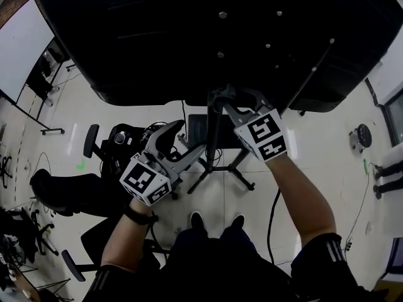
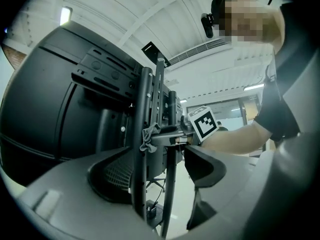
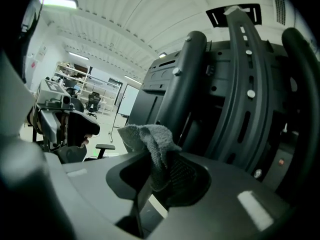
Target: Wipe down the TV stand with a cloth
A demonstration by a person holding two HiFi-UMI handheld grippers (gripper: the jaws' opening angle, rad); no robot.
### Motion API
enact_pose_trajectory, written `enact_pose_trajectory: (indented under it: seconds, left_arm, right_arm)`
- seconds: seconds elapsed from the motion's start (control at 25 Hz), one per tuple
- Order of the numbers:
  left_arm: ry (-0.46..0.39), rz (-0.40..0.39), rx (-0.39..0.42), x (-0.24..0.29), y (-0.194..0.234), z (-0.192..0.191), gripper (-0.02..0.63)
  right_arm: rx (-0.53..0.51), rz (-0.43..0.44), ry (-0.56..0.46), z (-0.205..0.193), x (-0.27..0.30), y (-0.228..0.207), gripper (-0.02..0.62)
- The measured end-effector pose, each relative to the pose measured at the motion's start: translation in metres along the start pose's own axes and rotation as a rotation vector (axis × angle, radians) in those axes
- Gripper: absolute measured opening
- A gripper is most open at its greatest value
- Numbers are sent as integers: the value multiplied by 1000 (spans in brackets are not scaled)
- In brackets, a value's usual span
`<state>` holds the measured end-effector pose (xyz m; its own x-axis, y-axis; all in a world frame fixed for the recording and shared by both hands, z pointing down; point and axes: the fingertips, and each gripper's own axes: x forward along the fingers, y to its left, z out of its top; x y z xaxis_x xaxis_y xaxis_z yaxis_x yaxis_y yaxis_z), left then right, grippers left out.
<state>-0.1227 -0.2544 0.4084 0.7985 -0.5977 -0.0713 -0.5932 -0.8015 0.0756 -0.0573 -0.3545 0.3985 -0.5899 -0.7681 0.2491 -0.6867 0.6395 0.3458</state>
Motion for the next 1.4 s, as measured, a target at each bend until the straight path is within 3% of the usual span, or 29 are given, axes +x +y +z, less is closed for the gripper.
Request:
enact_pose_trajectory:
  seconds: [0.24,0.56,1.12,1.4]
  left_arm:
    - [60,-11,-18,3,3,-47,341]
    - [147,-35,-64,14,6,-124,344]
    - [297,3,-150,12,25,-274,344]
    - [344,-10,-173,24,36,-347,344]
  right_arm:
    - [-9,13,40,-44,12,18,94]
    - [83,57,133,-132,34,51,94]
    - [178,115,225,-281,74,106,94]
    - [156,157,297,-354,92,132,94]
